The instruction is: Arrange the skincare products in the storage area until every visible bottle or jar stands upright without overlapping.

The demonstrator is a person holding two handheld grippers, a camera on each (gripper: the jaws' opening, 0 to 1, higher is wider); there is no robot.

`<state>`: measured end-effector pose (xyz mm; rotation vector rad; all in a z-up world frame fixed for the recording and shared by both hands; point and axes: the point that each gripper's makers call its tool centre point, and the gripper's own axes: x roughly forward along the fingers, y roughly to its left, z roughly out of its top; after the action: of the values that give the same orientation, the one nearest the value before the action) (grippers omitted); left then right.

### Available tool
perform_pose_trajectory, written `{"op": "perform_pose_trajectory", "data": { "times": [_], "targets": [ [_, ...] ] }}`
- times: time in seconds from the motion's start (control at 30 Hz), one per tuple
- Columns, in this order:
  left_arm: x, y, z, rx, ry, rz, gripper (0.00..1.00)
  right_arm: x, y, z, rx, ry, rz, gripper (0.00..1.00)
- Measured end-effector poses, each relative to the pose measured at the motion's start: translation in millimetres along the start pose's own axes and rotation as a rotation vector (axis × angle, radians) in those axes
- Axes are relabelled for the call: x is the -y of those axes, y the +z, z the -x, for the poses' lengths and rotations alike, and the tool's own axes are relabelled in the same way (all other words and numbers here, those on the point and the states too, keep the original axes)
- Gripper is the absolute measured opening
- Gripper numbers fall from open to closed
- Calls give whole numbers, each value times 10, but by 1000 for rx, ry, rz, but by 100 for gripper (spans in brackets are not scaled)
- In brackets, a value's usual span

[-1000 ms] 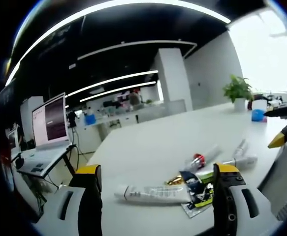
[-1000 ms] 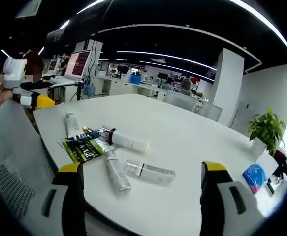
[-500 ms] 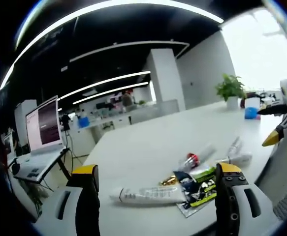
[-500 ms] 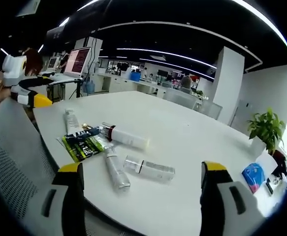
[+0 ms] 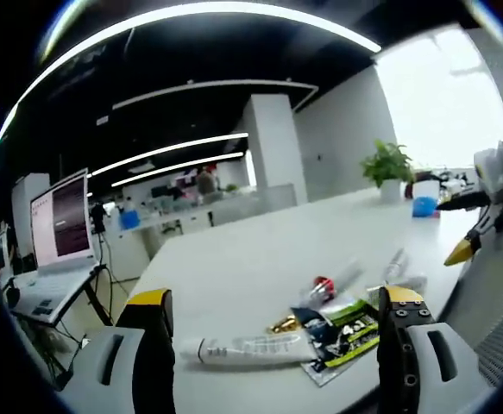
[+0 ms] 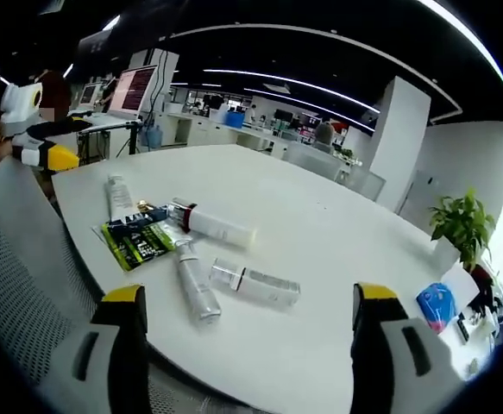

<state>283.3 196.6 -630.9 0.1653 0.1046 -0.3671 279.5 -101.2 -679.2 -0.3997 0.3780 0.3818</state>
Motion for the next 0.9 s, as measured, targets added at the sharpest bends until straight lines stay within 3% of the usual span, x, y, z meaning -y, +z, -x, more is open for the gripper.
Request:
{"op": "perform_pose_trajectory", "data": {
  "times": [0.4, 0.9],
  "targets": [
    [-24, -28, -1, -3, 8, -5, 97, -47, 80, -25, -46, 40, 75, 100],
    [-33, -55, 0, -9, 13, -16, 97, 52, 521, -176, -118, 284, 316, 99]
  ]
}}
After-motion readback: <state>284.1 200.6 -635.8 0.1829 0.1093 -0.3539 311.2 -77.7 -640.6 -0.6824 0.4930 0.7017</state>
